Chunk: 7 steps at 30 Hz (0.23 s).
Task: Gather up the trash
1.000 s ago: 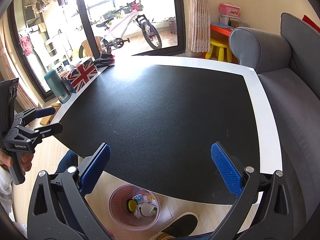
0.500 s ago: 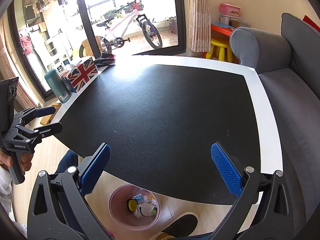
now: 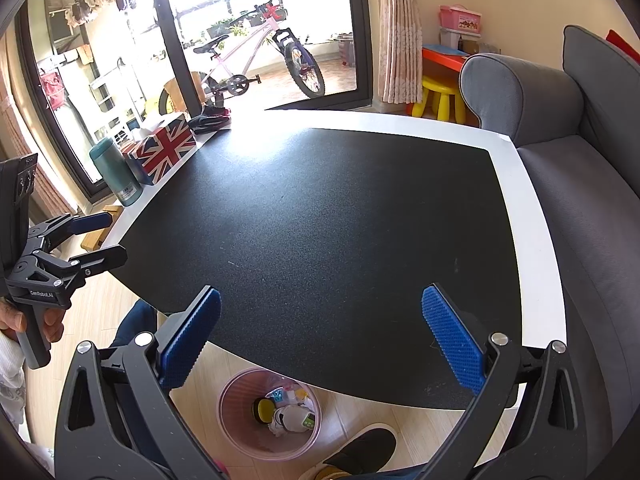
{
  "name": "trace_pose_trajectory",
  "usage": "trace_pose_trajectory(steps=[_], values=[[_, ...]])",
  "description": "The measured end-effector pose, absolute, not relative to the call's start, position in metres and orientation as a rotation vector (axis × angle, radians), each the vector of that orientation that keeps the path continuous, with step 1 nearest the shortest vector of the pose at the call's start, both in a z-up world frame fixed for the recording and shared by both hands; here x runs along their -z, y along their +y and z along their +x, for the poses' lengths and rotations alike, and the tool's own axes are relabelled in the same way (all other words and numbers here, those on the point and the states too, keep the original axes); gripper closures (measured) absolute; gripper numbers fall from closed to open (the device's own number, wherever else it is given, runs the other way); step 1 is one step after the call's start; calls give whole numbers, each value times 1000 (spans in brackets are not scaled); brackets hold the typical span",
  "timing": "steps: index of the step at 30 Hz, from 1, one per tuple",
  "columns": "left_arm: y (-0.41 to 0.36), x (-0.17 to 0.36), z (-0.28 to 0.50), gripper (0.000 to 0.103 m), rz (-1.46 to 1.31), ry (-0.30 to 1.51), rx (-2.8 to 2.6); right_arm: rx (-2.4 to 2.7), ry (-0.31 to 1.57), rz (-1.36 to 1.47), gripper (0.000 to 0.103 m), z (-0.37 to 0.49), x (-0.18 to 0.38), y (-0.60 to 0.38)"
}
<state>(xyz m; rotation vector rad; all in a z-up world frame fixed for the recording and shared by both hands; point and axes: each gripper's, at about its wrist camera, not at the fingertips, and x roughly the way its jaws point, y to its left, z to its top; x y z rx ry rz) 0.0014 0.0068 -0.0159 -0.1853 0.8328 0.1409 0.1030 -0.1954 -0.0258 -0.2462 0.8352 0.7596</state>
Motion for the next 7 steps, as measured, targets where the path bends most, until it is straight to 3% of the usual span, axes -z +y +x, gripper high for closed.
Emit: trace_pose_trajectory(steps=[7], values=[[4,19,2,6,-172,834,-133,-759,838,-247,4,103,27,-195]])
